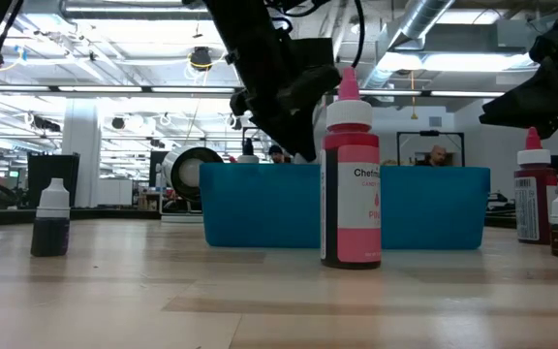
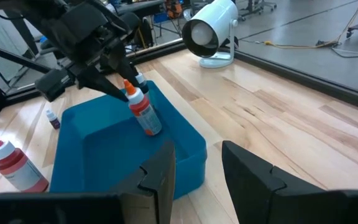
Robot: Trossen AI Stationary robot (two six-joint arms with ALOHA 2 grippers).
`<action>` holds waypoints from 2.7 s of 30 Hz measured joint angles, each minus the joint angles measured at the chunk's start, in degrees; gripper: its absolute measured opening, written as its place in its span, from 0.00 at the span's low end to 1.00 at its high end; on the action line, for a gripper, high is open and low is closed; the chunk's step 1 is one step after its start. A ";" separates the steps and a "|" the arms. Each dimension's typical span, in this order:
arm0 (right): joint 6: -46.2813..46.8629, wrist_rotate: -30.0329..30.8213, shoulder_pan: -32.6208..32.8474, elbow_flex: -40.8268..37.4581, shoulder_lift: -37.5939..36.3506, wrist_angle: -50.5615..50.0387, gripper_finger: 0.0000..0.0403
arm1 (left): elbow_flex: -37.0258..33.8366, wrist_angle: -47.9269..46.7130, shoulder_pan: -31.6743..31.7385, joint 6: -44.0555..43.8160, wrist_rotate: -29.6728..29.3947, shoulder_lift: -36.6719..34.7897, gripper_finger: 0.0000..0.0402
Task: Pick & Place food coloring
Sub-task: Put the large orange food coloring bottle into the blue bin, then put the large red food coloring bottle into the blue bin
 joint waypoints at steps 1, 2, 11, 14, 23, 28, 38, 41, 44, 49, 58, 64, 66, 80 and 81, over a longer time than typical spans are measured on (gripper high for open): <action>0.00 0.00 -0.01 0.01 0.00 0.01 0.30 | -0.09 0.21 0.00 0.00 -0.21 -0.04 0.29; -0.02 0.00 -0.02 0.02 0.00 0.01 0.30 | -0.15 0.22 -0.02 0.02 -0.30 -0.25 0.29; 0.00 0.07 -0.02 0.02 0.01 -0.01 0.30 | -0.26 -1.54 0.02 0.41 -1.74 -2.45 0.29; 0.00 0.07 -0.02 0.02 -0.01 0.00 0.30 | -0.28 -2.45 0.04 0.41 -2.17 -2.50 0.29; 0.00 0.04 0.00 0.02 -0.01 0.02 0.30 | -0.28 -2.44 0.04 0.10 -2.27 -2.51 0.29; 0.00 0.03 -0.02 0.01 0.01 0.04 0.30 | -0.28 -2.40 0.04 -0.05 -2.32 -2.09 0.29; 0.00 0.02 -0.01 0.00 -0.01 0.04 0.30 | -0.28 -2.44 0.04 -0.04 -2.34 -1.99 0.32; 0.00 0.02 -0.01 0.01 -0.01 0.04 0.30 | -0.28 -2.44 0.04 -0.04 -2.47 -1.97 0.34; 0.00 0.02 0.00 0.01 -0.01 0.04 0.30 | -0.28 -2.42 0.07 -0.03 -2.63 -1.97 0.36; 0.00 0.02 -0.02 0.00 -0.01 0.04 0.30 | -0.28 -2.42 0.07 -0.01 -2.73 -1.97 0.38; 0.00 0.00 0.00 0.00 -0.01 0.04 0.30 | -0.04 -2.56 0.07 0.52 -2.80 -3.27 0.38; 0.00 -0.02 -0.02 0.01 -0.01 0.07 0.30 | 2.30 -3.14 0.13 1.26 -2.62 -8.29 0.38; 0.00 -0.02 -0.02 0.02 0.01 0.07 0.30 | 2.92 -4.25 0.13 0.57 -2.20 -10.53 0.38; 0.00 -0.01 -0.02 -0.06 -0.01 0.73 0.30 | 3.19 -15.28 -1.50 -3.15 2.20 -25.02 0.38; 0.00 0.00 -0.01 -0.09 -0.01 0.96 0.30 | 3.19 -16.12 -1.78 -3.14 2.21 -25.49 0.38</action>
